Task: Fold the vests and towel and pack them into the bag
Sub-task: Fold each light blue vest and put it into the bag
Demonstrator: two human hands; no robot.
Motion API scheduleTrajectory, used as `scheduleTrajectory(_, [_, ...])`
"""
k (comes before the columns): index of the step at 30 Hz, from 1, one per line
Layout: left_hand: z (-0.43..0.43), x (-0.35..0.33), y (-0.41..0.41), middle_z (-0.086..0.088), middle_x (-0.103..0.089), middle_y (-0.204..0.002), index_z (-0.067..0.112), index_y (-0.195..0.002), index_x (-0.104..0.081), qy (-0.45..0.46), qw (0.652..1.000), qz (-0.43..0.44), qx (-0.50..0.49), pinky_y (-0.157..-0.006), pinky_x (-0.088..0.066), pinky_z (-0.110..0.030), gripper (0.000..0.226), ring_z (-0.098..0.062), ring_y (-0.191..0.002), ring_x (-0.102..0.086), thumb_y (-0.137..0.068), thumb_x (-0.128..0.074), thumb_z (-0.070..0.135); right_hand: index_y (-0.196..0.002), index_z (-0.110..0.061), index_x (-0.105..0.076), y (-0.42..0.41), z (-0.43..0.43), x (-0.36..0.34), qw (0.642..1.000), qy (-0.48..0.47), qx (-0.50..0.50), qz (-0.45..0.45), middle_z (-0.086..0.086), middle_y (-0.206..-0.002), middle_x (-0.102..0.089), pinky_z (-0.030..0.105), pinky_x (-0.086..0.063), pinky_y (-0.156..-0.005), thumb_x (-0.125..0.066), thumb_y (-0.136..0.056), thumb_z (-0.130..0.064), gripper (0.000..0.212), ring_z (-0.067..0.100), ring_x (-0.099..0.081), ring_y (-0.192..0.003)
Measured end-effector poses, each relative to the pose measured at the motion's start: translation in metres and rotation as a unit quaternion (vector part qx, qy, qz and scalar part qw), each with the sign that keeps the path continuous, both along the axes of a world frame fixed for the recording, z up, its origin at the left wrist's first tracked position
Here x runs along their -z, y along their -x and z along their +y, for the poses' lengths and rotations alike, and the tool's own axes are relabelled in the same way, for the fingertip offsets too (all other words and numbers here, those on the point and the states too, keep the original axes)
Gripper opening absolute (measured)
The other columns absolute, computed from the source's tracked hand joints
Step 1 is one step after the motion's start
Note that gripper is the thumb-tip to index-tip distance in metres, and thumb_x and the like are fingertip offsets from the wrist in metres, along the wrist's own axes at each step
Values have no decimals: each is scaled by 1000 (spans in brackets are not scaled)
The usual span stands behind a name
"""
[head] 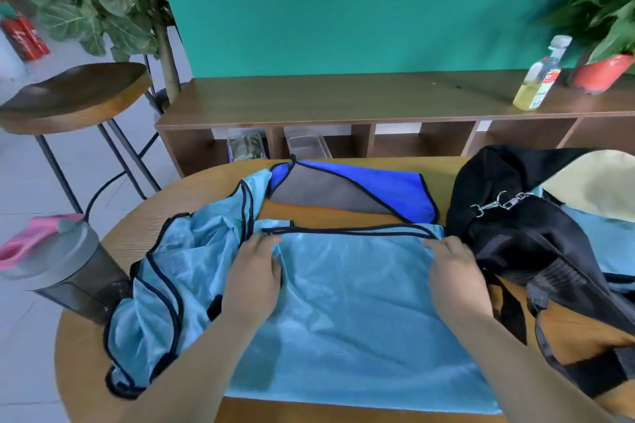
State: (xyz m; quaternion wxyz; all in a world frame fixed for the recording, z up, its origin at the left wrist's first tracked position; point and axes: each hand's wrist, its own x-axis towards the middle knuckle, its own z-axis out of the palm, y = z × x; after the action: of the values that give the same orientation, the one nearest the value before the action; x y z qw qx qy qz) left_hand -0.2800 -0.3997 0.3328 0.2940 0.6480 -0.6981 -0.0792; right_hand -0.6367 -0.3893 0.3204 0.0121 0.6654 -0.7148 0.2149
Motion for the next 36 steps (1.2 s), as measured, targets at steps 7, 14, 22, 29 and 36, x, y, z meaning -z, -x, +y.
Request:
scheduleTrajectory(7, [15, -2, -19, 12, -56, -136, 25, -136, -62, -18, 999, 41, 16, -101, -48, -25, 42, -11, -119, -57, -99, -58, 5, -128, -4, -69, -1, 13, -1, 999, 28, -22, -18, 10, -111, -58, 41, -57, -86, -71, -78, 18, 55, 30, -58, -101])
scheduleTrajectory(14, [11, -9, -27, 11, -66, -120, 25, -127, -70, -2, 990, 139, -36, -86, -40, -4, 35, 1, -96, -62, -99, -64, 5, -136, -13, -66, -8, 23, -12, 996, -21, 29, -82, 4, -126, -57, 28, -48, -80, -60, -91, 11, 52, 25, -60, -106])
scheduleTrajectory(22, [-9, -34, -27, 12, -71, -112, 25, -121, -70, 27, 980, 179, -83, -93, -49, -28, 30, -10, -99, -64, -104, -55, 7, -145, -20, -53, -21, 5, -49, 996, -40, 80, -18, 9, -113, -60, 39, -52, -71, -51, -88, 13, 66, 35, -64, -85])
scheduleTrajectory(29, [-22, -21, -29, -5, -68, -90, 23, -132, -56, -53, 993, 49, -98, -69, -54, -42, 38, -28, -79, -63, -101, -47, 2, -131, -21, -53, -6, -4, -54, 984, -122, 89, 95, 4, -94, -57, 36, -50, -60, -52, -81, 12, 60, 33, -58, -73])
scheduleTrajectory(36, [-26, -18, -26, -3, -65, -85, 24, -120, -48, -21, 992, 12, -122, -66, -52, -43, 21, -32, -77, -62, -102, -53, 15, -120, -25, -52, -1, -3, -47, 992, -56, 104, 51, 1, -96, -64, 37, -54, -58, -57, -105, -29, 16, 33, -61, -69])
